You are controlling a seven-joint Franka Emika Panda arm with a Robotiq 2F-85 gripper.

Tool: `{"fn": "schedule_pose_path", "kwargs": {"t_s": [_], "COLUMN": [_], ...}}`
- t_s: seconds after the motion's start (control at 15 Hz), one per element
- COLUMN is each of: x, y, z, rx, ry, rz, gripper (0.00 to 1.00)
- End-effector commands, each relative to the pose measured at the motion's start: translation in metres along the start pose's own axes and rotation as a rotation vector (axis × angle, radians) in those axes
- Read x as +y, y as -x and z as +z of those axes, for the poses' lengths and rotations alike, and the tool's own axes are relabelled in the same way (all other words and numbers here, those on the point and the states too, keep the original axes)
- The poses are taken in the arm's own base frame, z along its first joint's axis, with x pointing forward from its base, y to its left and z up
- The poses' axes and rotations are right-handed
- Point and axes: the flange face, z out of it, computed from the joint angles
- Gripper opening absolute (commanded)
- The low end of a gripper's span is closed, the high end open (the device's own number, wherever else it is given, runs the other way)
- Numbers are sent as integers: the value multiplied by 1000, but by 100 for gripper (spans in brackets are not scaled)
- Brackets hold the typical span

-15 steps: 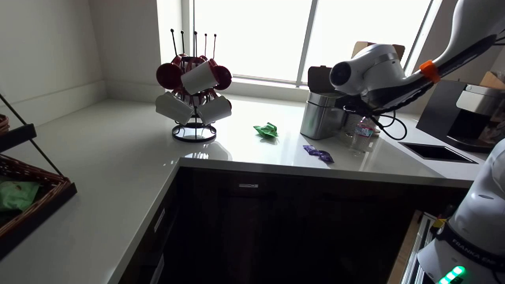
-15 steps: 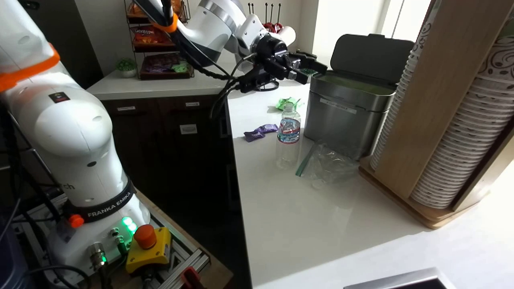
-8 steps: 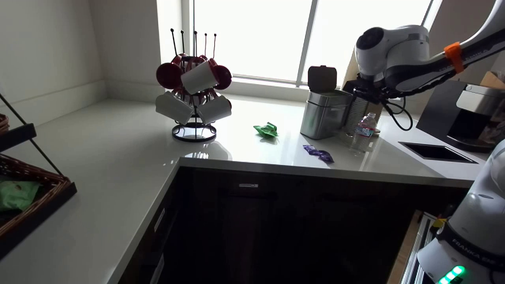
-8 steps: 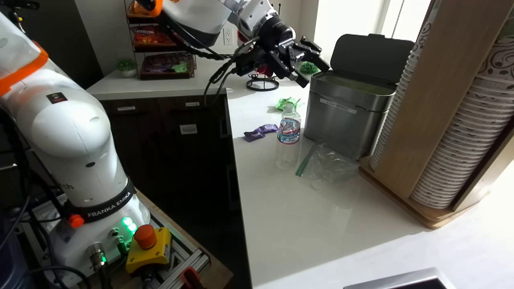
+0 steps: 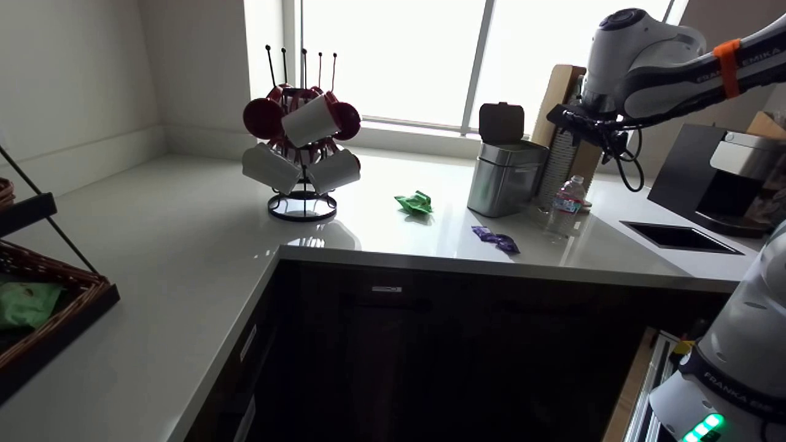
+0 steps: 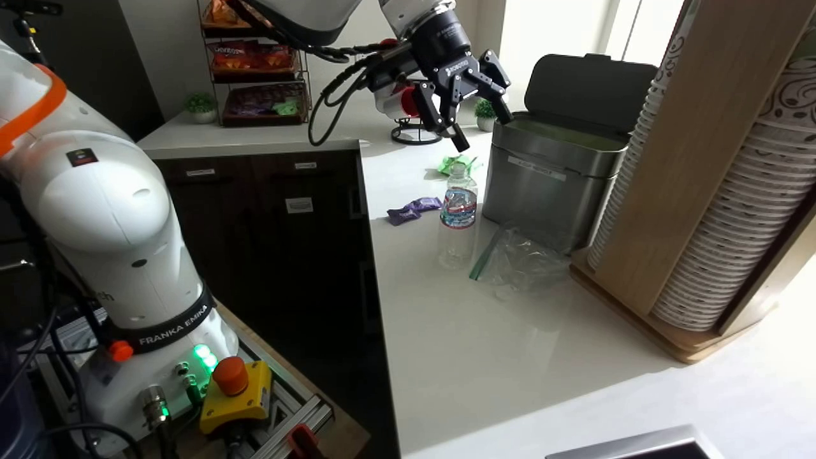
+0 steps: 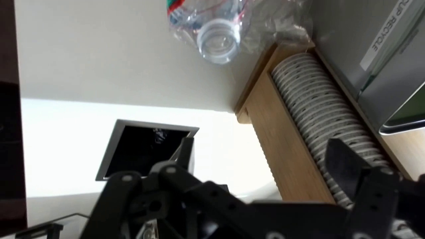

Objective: Put the bottle upright

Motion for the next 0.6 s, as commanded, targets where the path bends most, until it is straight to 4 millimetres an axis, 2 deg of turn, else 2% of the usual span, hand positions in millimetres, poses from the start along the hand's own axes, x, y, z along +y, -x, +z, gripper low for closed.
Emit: {"fn": "schedule_pose_path", "kwargs": {"t_s": [0.0, 0.27, 0.53], "x": [10, 15, 19], "y": [-12, -30, -48], "z": [0, 4, 10], "rx": [-150, -268, -341], "ry": [4, -40, -138], "rz": [70, -2, -189], "gripper": [100, 100, 100]}}
